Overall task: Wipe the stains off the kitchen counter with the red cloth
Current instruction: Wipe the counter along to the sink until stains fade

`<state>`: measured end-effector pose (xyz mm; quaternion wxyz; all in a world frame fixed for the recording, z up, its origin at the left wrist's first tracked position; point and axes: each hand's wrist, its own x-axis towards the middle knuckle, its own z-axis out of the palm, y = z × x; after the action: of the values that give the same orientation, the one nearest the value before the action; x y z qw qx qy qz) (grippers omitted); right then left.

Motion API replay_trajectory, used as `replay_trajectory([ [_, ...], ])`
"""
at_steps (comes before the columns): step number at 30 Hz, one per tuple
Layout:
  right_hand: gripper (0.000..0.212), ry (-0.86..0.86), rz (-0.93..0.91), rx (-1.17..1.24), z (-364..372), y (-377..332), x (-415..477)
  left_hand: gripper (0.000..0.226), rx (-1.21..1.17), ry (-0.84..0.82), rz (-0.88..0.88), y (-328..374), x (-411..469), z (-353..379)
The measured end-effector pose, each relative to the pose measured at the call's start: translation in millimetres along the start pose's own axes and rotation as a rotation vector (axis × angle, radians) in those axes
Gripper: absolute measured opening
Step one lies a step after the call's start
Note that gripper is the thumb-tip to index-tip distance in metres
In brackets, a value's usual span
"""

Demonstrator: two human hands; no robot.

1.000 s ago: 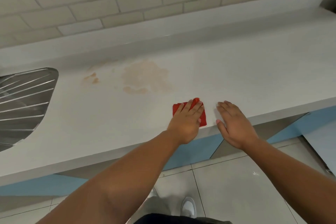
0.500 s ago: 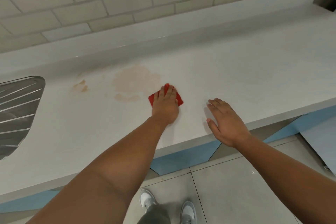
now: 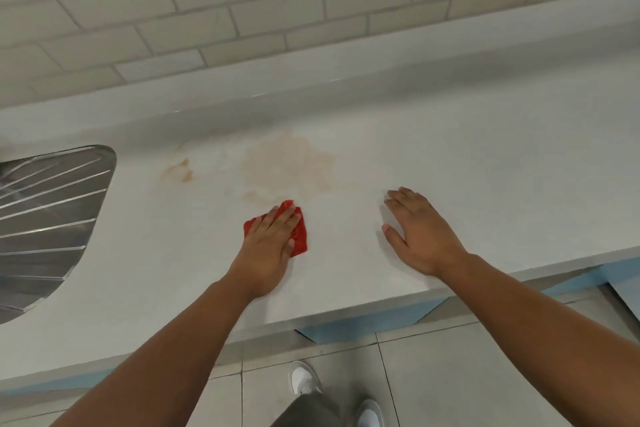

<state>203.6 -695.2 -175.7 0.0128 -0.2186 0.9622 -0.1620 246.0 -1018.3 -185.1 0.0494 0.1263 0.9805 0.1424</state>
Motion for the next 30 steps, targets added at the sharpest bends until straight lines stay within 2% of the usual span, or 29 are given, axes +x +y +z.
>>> replay_trajectory([
  [4, 0.068, -0.018, -0.047, 0.015, 11, -18, 39, 0.054, -0.084, 0.126, -0.220, -61, -1, -22],
  [8, 0.071, -0.028, -0.047, 0.011, 18, -26, 70, 0.051, -0.260, 0.258, -0.440, -87, 13, -37],
  [13, 0.069, -0.012, -0.034, -0.017, 16, -26, 101, 0.051, 0.008, 0.186, -0.603, -82, 62, -31],
  [16, 0.068, 0.003, -0.018, -0.026, 12, -24, 115, 0.053, 0.044, 0.169, -0.512, -71, 93, -27],
  [19, 0.069, 0.008, -0.030, -0.029, 10, -21, 122, 0.053, 0.053, 0.093, -0.254, -48, 106, -21],
  [22, 0.069, -0.006, -0.049, -0.021, 11, -16, 125, 0.052, 0.057, 0.014, 0.041, -36, 82, -15],
  [24, 0.068, -0.008, -0.070, -0.008, 10, -10, 129, 0.052, -0.013, -0.022, 0.135, -51, 63, -16],
  [26, 0.066, -0.004, -0.097, 0.009, 8, -5, 131, 0.055, -0.076, 0.002, 0.065, -75, 50, -21],
  [30, 0.060, -0.002, -0.152, 0.033, 0, 12, 131, 0.062, 0.002, 0.128, -0.311, -94, 57, -27],
])
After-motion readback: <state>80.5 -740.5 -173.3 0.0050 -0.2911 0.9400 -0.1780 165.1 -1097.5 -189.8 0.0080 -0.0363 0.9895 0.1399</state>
